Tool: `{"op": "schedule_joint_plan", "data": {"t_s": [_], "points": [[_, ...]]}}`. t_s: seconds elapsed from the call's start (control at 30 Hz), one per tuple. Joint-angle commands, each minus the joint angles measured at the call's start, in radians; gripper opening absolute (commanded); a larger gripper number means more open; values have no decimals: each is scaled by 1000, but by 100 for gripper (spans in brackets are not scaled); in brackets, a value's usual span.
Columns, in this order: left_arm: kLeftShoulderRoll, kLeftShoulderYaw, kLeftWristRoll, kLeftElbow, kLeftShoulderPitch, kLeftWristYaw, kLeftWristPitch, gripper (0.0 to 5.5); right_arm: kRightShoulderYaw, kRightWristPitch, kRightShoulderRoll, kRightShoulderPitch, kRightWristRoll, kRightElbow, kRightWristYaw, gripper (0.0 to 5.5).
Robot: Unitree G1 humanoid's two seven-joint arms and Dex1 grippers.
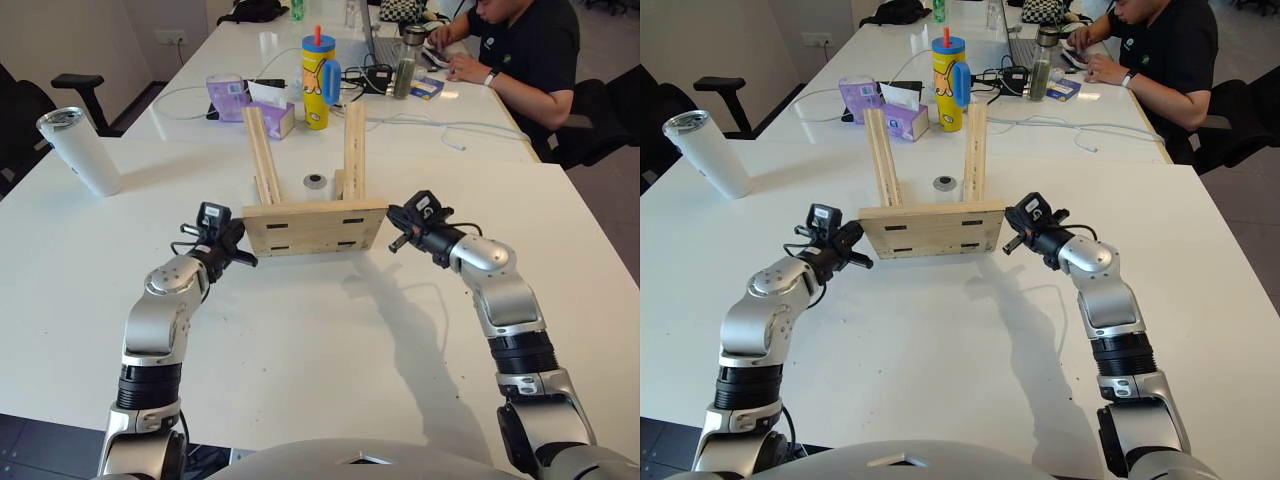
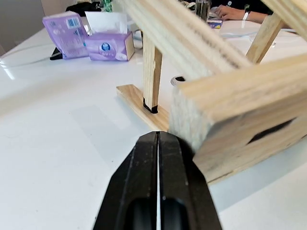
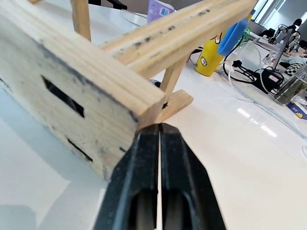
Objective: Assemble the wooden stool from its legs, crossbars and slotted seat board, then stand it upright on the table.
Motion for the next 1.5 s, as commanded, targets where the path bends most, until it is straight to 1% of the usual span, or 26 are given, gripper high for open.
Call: {"op": "schedule_joint_plan", "data": {"t_s": [0.03, 0.13, 0.23, 0.4, 0.53, 0.63, 0.77, 0.9, 1.07, 1.3, 1.5], "points": [[3, -50, 44, 183, 10, -11, -89, 1, 32, -64, 4, -36, -43, 180, -24, 0], [5, -91, 96, 332, -29, 1, -185, 1, 53, -132, 16, -81, -72, 322, -42, 0], [-9, -110, 112, 424, -65, -5, -243, 1, 76, -196, 45, -128, -96, 452, -59, 0], [-24, -130, 131, 504, -98, -13, -313, 1, 102, -290, 95, -185, -124, 617, -86, 0], [-19, -152, 152, 501, -99, -31, -368, 1, 107, -327, 112, -194, -122, 647, -82, 0], [-23, -191, 156, 441, -84, -76, -398, 1, 104, -327, 128, -175, -93, 585, -55, 0], [-35, -222, 138, 317, -69, -108, -375, 1, 107, -285, 141, -150, -59, 431, -25, 0], [-30, -220, 119, 181, -104, -116, -320, 1, 106, -201, 151, -146, -21, 220, -7, 0], [-27, -179, 80, 27, -189, -110, -235, 1, 81, -97, 132, -182, 16, 39, -3, 0], [-29, -123, 37, -131, -297, -111, -116, 1, 33, 10, 137, -262, 71, -97, -10, 0], [-29, -111, 51, -133, -304, -110, -98, 1, 7, 41, 143, -300, 84, -128, -16, 0]]}}
